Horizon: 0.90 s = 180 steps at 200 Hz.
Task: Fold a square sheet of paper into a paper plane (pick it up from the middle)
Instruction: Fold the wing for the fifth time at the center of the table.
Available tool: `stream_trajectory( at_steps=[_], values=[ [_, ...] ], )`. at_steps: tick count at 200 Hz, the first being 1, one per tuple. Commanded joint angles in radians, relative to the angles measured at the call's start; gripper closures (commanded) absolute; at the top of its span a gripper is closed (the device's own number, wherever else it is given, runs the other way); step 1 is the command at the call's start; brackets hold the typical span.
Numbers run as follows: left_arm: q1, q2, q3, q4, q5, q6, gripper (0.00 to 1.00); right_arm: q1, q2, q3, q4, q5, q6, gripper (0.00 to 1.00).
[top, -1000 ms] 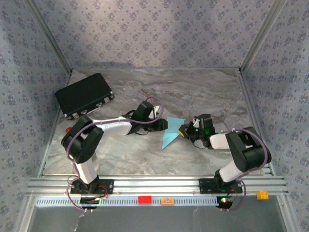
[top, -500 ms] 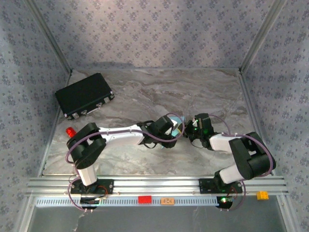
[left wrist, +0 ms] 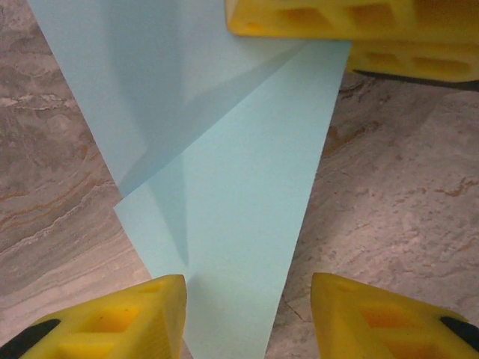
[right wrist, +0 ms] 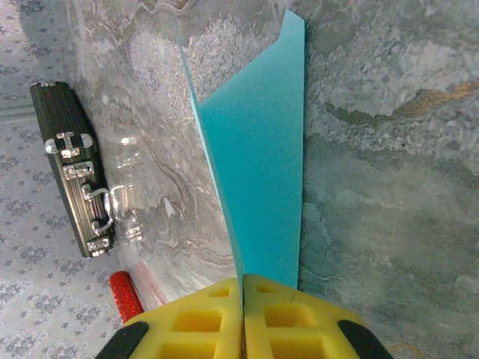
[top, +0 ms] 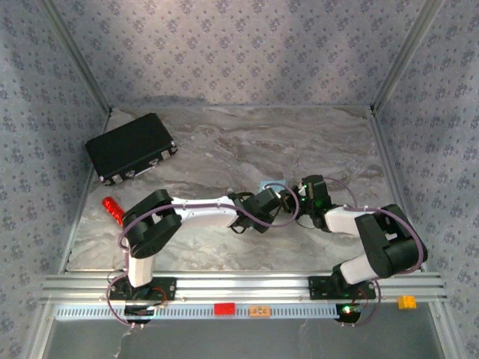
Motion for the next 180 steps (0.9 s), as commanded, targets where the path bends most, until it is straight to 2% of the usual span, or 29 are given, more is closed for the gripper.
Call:
stream_trajectory(
  at_steps=[1, 41, 103, 180],
  values=[
    [-0.015, 0.029, 0.04, -0.039, -0.039, 0.022, 0.53, 0.007, -0.003, 0.024, -0.019, 0.004, 0.016, 0.91],
    [-0.024, 0.045, 0.054, -0.044, -0.044, 0.025, 0.56, 0.007, -0.003, 0.023, -0.014, 0.004, 0.023, 0.91],
    [-0.028, 0.053, 0.062, -0.053, -0.053, 0.028, 0.68, 0.008, -0.004, 0.025, -0.015, 0.006, 0.025, 0.91],
    [-0.033, 0.058, 0.063, -0.055, -0.067, 0.03, 0.76, 0.007, -0.004, 0.024, -0.011, 0.005, 0.029, 0.91]
  ],
)
